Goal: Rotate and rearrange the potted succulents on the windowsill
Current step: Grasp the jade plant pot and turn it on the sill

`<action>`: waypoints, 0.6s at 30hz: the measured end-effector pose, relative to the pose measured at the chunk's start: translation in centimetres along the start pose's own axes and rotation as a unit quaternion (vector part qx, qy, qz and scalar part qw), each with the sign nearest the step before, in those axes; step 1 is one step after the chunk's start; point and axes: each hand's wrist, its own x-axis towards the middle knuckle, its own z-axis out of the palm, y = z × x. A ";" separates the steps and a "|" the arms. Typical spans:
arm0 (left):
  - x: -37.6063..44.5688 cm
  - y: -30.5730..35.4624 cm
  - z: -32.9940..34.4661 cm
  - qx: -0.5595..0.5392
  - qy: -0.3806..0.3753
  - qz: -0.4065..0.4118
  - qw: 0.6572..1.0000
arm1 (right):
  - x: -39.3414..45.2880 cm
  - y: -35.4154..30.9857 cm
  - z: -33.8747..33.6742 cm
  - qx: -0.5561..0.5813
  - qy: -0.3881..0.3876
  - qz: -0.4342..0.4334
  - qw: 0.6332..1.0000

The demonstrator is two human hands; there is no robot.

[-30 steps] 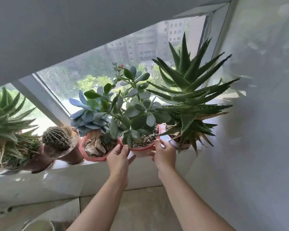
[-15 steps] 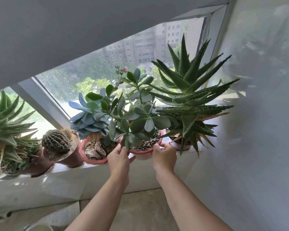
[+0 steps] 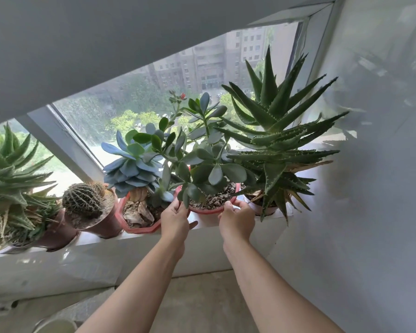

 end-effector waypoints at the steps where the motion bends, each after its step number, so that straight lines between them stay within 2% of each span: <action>1: 0.0 -0.1 0.1 0.000 0.002 0.001 1.000 | 0.1 -0.1 0.0 -0.004 0.001 -0.002 1.000; 8: 0.0 0.1 0.3 0.007 0.002 -0.004 1.000 | -0.2 0.4 0.0 0.052 0.009 0.025 0.998; 13: -1.1 0.8 -1.1 0.045 -0.041 -0.011 0.998 | -0.5 0.9 -0.4 0.057 -0.037 0.039 0.997; 18: -3.2 1.5 -4.3 0.075 -0.037 -0.040 0.996 | -2.7 1.1 -0.7 0.038 -0.084 0.084 0.992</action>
